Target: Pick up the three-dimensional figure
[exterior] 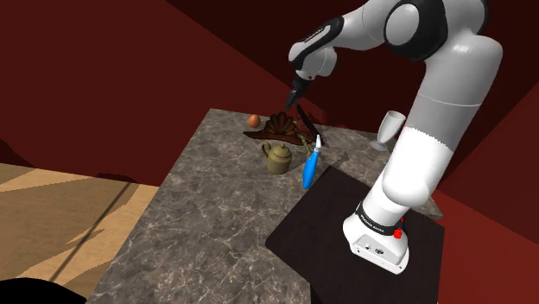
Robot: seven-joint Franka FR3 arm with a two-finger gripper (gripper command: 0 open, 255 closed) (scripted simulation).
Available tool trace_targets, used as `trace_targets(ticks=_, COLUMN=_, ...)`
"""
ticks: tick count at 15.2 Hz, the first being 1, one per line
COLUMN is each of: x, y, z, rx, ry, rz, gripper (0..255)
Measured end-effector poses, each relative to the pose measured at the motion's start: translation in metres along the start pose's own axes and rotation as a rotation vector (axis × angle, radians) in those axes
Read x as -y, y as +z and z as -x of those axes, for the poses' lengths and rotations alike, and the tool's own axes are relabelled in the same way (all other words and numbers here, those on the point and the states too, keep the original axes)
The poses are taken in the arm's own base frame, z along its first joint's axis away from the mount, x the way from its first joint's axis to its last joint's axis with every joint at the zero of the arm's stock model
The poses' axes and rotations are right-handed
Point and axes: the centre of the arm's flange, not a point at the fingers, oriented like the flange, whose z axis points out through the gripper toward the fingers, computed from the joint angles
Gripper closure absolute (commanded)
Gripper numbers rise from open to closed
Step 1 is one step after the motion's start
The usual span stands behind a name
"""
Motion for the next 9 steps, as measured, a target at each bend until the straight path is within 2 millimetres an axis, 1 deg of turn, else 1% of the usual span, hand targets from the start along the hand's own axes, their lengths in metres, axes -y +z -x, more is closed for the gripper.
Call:
trace_targets(ticks=2, x=-0.017, y=0.017, z=-0.010, rx=-0.004, ry=-0.004, rz=-0.007, gripper=0)
trace_targets(ticks=4, x=-0.040, y=0.035, z=-0.017, rx=-0.007, ry=-0.008, rz=-0.014, gripper=0)
trace_targets(ticks=7, x=-0.069, y=0.063, z=-0.027, rx=-0.014, ry=-0.014, rz=-0.024, gripper=0)
trace_targets(ticks=9, x=-0.084, y=0.080, z=-0.035, rx=-0.017, ry=-0.018, rz=-0.031, gripper=0)
